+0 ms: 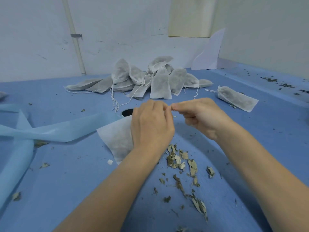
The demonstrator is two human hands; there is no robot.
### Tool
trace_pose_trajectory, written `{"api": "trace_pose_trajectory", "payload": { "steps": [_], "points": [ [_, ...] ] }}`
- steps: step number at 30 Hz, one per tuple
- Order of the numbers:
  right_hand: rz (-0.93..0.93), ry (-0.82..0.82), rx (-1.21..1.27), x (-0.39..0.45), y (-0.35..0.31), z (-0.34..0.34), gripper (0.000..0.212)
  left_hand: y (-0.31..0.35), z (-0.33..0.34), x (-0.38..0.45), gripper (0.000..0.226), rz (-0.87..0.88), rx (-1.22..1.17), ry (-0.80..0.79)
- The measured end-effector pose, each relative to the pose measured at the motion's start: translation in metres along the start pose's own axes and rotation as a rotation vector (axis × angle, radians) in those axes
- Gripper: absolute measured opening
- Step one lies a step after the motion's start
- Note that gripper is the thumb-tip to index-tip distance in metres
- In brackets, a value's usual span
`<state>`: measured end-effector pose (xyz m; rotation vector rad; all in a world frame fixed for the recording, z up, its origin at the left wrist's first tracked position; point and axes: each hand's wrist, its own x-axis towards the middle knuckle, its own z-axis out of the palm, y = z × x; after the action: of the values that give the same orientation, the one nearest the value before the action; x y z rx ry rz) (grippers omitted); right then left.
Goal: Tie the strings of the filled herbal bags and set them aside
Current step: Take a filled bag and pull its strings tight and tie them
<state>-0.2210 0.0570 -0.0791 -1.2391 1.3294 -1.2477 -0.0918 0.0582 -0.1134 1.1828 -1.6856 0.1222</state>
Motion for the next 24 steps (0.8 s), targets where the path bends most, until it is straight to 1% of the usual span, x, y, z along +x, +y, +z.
{"api": "trace_pose_trajectory", "payload": {
  "steps": [2, 4, 7, 9, 12, 14, 16, 18, 20, 22, 24],
  "points": [
    [-0.006, 0.022, -0.004, 0.0, -0.001, 0.002, 0.006, 0.001, -0.002, 0.0, 0.016, -0.082, -0.051, -0.027],
    [0.049, 0.001, 0.091, 0.0, -0.002, 0.003, 0.01, 0.001, -0.003, 0.002, 0.014, -0.176, -0.109, -0.057],
    [0.197, -0.141, 0.292, 0.0, -0.004, 0.005, 0.004, 0.004, -0.004, 0.005, 0.013, -0.308, -0.228, -0.113],
    [0.295, -0.223, 0.452, -0.001, -0.005, 0.006, 0.007, 0.006, -0.004, 0.008, 0.014, -0.381, -0.302, -0.148],
    [0.389, -0.278, 0.659, -0.002, -0.003, 0.007, 0.015, 0.006, -0.003, 0.01, 0.017, -0.466, -0.4, -0.194],
    [0.398, -0.282, 0.693, -0.002, -0.002, 0.01, 0.012, 0.006, -0.004, 0.009, 0.014, -0.452, -0.427, -0.181],
    [0.394, -0.277, 0.702, -0.002, -0.002, 0.011, 0.008, 0.006, -0.005, 0.007, 0.003, -0.354, -0.422, -0.094],
    [0.384, -0.27, 0.702, -0.001, -0.003, 0.01, 0.008, 0.007, -0.005, 0.004, 0.015, -0.223, -0.391, -0.014],
    [0.373, -0.264, 0.684, -0.002, -0.003, 0.009, 0.011, 0.009, -0.006, 0.002, 0.023, -0.157, -0.378, 0.028],
    [0.358, -0.254, 0.672, -0.002, -0.004, 0.01, 0.01, 0.011, -0.007, 0.0, 0.022, -0.135, -0.389, 0.059],
    [0.34, -0.229, 0.681, -0.002, -0.006, 0.01, 0.013, 0.01, -0.007, 0.002, 0.018, -0.079, -0.335, 0.083]
  ]
}}
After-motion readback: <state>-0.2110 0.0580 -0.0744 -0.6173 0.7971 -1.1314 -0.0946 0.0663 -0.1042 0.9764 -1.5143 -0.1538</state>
